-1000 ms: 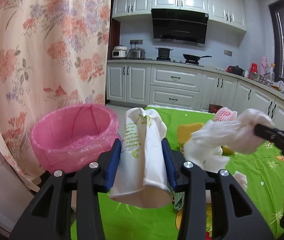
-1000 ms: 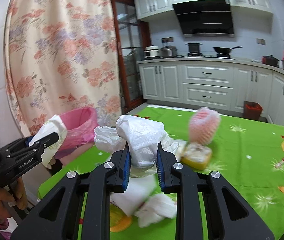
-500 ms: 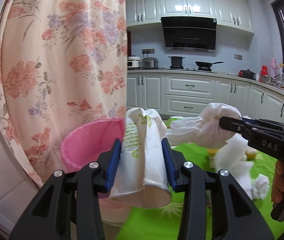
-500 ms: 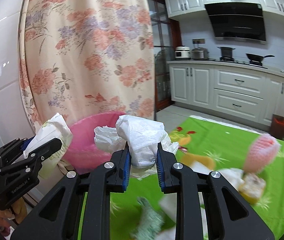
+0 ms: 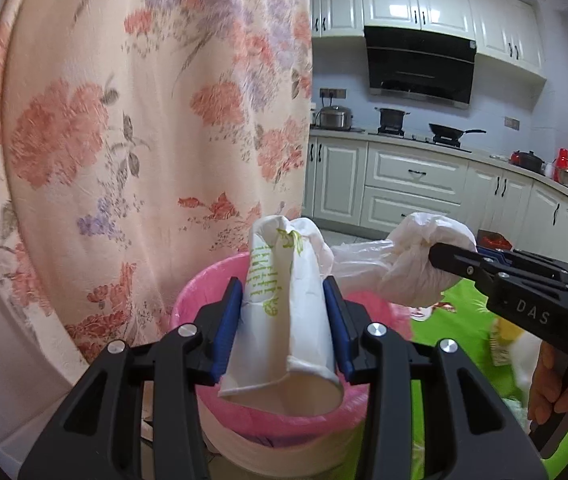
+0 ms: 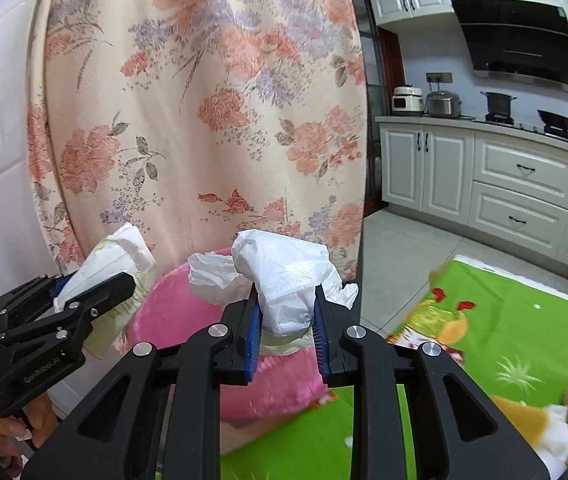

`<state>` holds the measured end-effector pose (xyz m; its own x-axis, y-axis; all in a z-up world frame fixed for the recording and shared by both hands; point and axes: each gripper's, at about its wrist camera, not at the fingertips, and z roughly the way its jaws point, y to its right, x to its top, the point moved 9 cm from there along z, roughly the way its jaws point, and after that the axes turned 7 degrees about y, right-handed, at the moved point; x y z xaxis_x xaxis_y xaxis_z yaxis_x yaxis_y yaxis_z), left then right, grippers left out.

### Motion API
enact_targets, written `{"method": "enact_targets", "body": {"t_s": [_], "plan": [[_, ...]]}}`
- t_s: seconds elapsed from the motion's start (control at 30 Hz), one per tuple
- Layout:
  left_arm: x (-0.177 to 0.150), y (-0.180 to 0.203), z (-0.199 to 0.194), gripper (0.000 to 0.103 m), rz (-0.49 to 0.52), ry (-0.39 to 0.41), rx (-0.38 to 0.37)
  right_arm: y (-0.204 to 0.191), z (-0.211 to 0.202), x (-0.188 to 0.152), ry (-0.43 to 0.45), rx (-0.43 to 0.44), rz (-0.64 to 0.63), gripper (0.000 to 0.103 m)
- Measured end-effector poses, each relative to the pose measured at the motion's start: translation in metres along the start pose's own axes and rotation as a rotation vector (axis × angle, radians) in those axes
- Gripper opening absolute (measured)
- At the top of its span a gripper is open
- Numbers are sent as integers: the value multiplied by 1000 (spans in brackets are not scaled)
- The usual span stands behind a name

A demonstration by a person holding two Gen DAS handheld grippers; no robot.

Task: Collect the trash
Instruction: 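Carry the cup and tissue over the pink bin and release both, then move both tools back over the table toward the cloth and tissue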

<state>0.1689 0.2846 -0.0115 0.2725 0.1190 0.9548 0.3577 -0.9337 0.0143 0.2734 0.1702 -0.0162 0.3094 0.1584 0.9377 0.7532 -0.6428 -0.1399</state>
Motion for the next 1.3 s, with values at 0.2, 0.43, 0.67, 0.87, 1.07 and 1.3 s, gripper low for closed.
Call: {"method": "enact_targets", "body": {"t_s": [0.2, 0.43, 0.67, 0.87, 1.07, 1.3], "plan": [[-12, -24, 45, 42, -40, -60, 29, -4, 44, -7, -54, 17, 6, 24], [-27, -55, 73, 64, -104, -116, 71, -2, 65, -21, -109, 42, 23, 45], [-34, -62, 52, 76, -131, -115, 108, 2, 40, -19, -66, 35, 29, 64], [-35, -45, 17, 93, -159, -91, 102, 3, 6, -18, -41, 22, 35, 64], [-49, -11, -15, 98, -132, -99, 81, 7, -44, -34, -39, 0, 44, 65], [-84, 54, -36, 98, -49, -156, -3, 36, -111, -65, -37, -84, 41, 66]]}}
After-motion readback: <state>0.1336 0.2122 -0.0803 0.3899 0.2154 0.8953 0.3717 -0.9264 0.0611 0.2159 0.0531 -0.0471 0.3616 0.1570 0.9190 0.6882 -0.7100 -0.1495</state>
